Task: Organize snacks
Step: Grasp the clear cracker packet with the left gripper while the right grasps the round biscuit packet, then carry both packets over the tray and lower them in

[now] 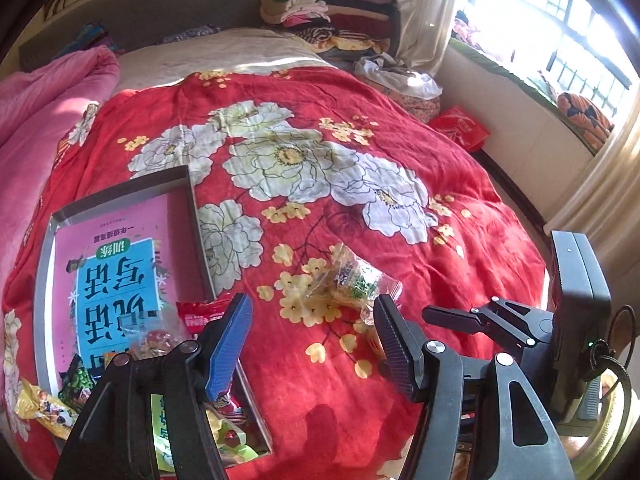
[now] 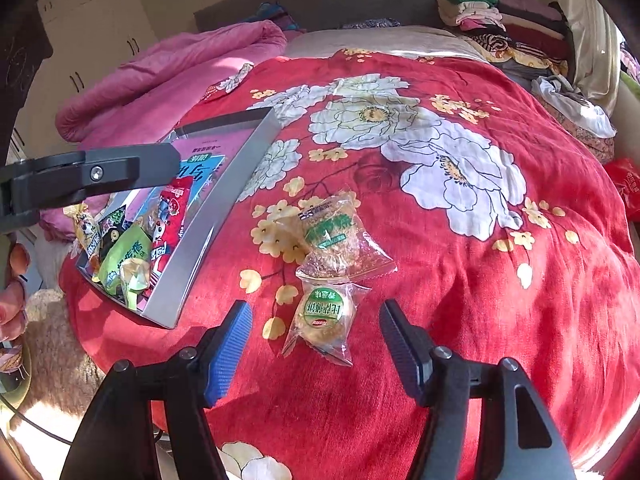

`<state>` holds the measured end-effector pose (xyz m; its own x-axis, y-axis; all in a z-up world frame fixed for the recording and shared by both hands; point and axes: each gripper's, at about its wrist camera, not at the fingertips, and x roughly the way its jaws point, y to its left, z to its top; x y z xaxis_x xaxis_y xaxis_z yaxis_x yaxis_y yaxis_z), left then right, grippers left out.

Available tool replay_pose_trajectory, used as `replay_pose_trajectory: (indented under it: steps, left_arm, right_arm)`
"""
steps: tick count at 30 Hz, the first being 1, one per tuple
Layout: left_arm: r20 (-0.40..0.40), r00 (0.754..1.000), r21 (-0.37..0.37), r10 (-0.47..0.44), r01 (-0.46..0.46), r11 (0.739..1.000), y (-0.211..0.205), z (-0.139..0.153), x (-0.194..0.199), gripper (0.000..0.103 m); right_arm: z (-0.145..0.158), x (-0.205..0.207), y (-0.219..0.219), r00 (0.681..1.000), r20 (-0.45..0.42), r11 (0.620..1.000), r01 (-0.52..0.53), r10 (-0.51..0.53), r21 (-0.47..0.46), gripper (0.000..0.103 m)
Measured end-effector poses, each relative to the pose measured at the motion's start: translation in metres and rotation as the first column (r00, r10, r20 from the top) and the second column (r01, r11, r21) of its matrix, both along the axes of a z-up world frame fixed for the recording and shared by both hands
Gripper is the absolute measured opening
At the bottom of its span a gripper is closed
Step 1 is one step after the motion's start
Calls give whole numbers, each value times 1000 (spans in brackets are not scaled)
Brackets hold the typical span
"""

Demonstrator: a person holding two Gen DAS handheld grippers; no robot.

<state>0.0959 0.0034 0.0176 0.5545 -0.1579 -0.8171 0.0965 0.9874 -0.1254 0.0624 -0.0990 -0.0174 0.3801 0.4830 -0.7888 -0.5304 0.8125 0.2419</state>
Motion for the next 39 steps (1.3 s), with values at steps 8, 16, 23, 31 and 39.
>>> replay_pose_trajectory:
  steps: [8, 16, 23, 31, 39]
  left_arm:
    - [-80, 995, 23, -57, 59, 998, -26, -30, 26, 65]
    - [-146, 986, 8, -80, 82, 997, -40, -58, 54, 65]
    - [-159, 983, 27, -93, 98, 995, -49, -75, 68, 66]
    - [-162, 982, -20, -94, 92, 996, -50, -82, 74, 53]
    - [-127, 990, -107, -54, 41, 993, -29, -62, 65, 48]
  right_arm:
    - [-21, 9, 8, 999, -54, 999, -11, 9, -40, 50]
    - [-26, 18, -9, 994, -110, 999, 31, -27, 34, 36]
    - [-28, 23, -10, 992, -124, 998, 42, -35, 50, 36]
    - [-33, 27, -7, 991, -128, 998, 33, -27, 45, 36]
    - [-31, 31, -16, 986, -162, 991, 58, -38, 123, 35]
